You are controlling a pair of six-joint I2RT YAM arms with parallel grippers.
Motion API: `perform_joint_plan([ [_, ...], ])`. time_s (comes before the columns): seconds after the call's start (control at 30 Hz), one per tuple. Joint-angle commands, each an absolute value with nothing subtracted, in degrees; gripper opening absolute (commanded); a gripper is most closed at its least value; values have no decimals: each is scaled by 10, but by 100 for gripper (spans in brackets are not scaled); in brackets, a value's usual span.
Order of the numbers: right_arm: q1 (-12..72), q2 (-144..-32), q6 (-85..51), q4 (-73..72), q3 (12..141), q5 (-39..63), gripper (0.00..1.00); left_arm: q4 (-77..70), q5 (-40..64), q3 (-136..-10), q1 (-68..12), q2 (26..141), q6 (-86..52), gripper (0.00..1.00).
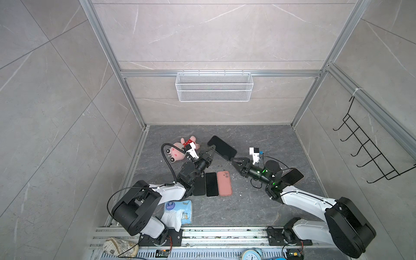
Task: Take the phone out of the phone case
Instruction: Remove the phone case from the phone.
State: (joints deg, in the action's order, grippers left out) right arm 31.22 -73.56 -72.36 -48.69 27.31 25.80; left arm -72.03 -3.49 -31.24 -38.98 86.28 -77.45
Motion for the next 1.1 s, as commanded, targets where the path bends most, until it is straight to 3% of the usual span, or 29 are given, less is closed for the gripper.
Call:
perform_joint_plan([
  [0.0,318,-752,-740,-557,283,271,50,-807,-49,-336,-392,860,-786,0],
  [0.67,338,-807,-769,-631,295,287,31,-809,-50,-337,-395,867,-786,0],
  [1.07,342,-812,-764,-632,294,287,4,-809,-53,-337,-396,869,-794,0],
])
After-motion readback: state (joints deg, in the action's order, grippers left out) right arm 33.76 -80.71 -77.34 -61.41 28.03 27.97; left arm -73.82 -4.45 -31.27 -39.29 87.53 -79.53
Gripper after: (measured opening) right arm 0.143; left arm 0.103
